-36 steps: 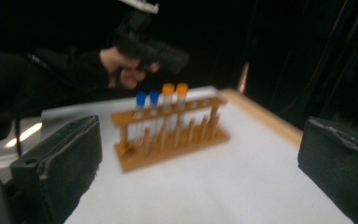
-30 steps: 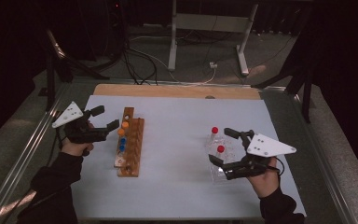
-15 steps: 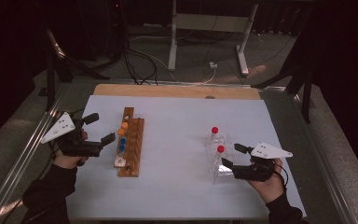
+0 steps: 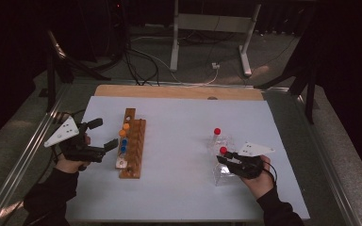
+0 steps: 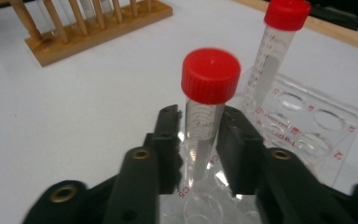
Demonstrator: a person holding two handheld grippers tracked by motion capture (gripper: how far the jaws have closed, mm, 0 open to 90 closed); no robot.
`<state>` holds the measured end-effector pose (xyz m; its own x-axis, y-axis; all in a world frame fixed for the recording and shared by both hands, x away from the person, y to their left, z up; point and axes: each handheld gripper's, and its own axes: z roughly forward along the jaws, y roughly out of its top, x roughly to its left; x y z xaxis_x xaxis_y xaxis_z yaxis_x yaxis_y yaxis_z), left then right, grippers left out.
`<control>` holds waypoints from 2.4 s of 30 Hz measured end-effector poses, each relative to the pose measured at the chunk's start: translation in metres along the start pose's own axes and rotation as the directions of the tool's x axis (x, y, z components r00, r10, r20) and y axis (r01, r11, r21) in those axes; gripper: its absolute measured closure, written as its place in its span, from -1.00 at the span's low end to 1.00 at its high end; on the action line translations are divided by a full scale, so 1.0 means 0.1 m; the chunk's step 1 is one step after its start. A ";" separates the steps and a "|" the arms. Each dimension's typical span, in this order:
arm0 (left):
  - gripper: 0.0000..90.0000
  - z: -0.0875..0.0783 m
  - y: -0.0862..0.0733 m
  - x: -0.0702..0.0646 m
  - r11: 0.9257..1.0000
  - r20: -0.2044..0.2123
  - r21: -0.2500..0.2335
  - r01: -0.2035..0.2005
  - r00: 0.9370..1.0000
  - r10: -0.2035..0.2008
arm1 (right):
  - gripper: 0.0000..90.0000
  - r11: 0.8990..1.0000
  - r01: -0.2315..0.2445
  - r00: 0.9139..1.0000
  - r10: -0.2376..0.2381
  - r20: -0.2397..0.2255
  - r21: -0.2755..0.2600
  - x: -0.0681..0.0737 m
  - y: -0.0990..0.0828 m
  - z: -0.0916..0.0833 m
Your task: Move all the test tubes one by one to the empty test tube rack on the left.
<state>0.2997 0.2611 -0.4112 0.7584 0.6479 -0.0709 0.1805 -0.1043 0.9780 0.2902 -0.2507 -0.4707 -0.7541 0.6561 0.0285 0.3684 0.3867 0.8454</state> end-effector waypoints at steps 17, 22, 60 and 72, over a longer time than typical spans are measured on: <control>-0.96 0.07 0.12 -0.13 0.999 0.074 0.037 -0.008 0.997 0.005 | 0.67 0.994 0.064 0.997 -0.060 0.043 -0.094 0.05 0.46 -0.32; -0.96 0.15 0.20 -0.25 0.999 0.118 0.047 -0.022 0.993 0.016 | 0.67 0.988 0.085 0.996 -0.083 0.023 -0.131 0.12 0.68 -0.38; 0.58 1.27 0.34 -1.17 0.984 0.392 0.055 -0.168 0.910 0.133 | 0.61 0.986 0.136 0.964 -0.155 -0.218 -0.100 0.75 0.86 0.28; 0.59 1.00 0.71 -0.62 0.991 0.225 -0.017 -0.130 0.966 0.130 | -0.57 0.988 0.033 0.985 -0.058 -0.165 -0.148 0.70 0.81 0.17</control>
<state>0.3281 0.1379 -0.3571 0.8968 0.4423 0.0145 0.0704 -0.1749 0.9821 0.2764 -0.1628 -0.4093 -0.8534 0.5170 0.0670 0.2585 0.3081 0.9155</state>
